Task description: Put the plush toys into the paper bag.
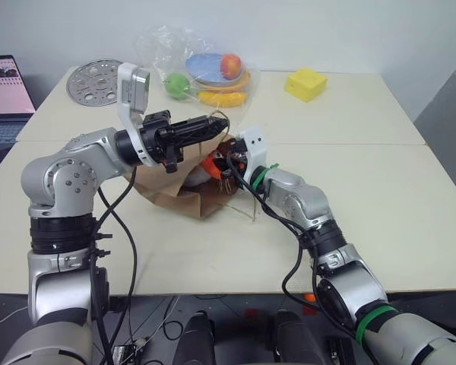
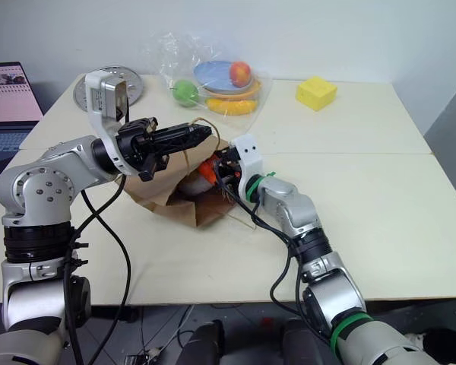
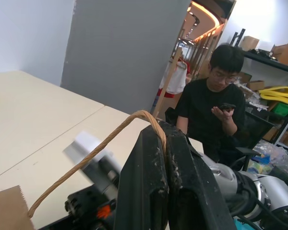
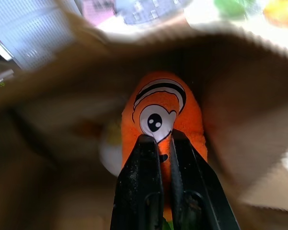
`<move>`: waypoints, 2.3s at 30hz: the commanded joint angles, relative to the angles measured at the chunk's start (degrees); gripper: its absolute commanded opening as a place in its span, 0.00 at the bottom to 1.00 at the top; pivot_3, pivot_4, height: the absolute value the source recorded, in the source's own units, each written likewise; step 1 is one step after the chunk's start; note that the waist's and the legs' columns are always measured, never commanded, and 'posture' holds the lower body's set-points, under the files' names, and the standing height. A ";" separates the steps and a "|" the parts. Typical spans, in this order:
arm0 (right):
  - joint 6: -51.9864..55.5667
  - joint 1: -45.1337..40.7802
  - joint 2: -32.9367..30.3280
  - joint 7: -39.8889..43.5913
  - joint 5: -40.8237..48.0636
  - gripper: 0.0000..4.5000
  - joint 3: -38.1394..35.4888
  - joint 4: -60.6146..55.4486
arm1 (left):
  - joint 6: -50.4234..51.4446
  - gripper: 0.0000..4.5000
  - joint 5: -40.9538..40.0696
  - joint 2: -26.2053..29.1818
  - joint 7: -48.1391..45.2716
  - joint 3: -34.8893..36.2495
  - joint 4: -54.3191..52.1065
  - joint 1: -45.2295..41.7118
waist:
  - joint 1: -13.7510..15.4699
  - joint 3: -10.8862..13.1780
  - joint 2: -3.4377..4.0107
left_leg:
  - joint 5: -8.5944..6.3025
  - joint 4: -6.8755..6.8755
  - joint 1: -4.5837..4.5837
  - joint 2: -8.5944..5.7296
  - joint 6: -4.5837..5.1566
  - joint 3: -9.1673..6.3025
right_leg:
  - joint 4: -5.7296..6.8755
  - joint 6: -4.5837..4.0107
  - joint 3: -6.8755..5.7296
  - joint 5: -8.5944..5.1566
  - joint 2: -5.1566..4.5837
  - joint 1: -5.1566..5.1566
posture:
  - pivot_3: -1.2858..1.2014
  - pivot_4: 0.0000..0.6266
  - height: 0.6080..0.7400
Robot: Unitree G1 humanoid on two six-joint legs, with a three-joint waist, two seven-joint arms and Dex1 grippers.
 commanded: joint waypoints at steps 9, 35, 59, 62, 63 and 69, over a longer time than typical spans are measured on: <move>2.39 3.40 -1.28 2.15 -2.07 0.57 0.55 -6.95 | -0.78 0.00 -0.83 0.32 -0.29 0.98 -1.20 -0.85 | -0.27 0.00 0.00 | 0.00 0.00 0.00 0.00 0.00 -0.01 | 0.02 0.00 -0.01 0.00 0.00 -0.01 | 0.52 0.24 1.00; 19.59 19.86 -21.19 10.42 4.27 0.99 8.30 -47.33 | -1.53 0.00 -0.20 0.50 0.07 0.94 -1.35 -0.16 | -0.19 -0.01 -0.01 | 0.00 0.02 0.01 0.00 0.00 0.02 | -0.02 0.02 0.04 -0.01 0.00 0.00 | 0.52 0.24 1.00; 9.34 18.26 -19.84 9.91 4.56 0.01 -2.03 -47.62 | -3.65 0.00 1.46 1.58 1.42 2.00 -0.67 -0.11 | 0.24 -0.01 -0.02 | 0.00 0.07 0.00 0.00 0.00 0.02 | -0.04 0.01 0.03 -0.01 0.00 0.03 | 0.52 0.24 1.00; 6.83 16.43 -21.02 12.00 6.48 0.01 -4.91 -52.16 | -5.80 0.00 3.29 1.99 1.66 2.02 1.15 -1.61 | 0.25 0.00 -0.01 | 0.00 0.06 0.00 0.00 0.00 0.01 | -0.04 0.01 0.03 -0.01 0.00 0.03 | 0.52 0.24 1.00; 8.34 14.92 -20.41 11.35 9.10 0.01 -7.13 -53.83 | -6.66 0.00 3.73 1.93 2.11 2.55 2.39 -2.78 | 0.25 0.00 -0.02 | 0.00 0.06 0.00 0.00 0.00 0.01 | -0.05 0.01 0.02 -0.01 0.00 0.03 | 0.52 0.24 1.00; 12.87 9.73 -20.54 8.69 12.89 0.01 -8.49 -56.05 | -11.31 0.00 7.24 2.16 1.80 2.71 7.32 -3.92 | 0.25 -0.01 -0.02 | 0.00 0.07 0.01 0.00 0.00 -0.01 | -0.06 0.01 -0.01 -0.01 -0.01 0.07 | 0.52 0.24 1.00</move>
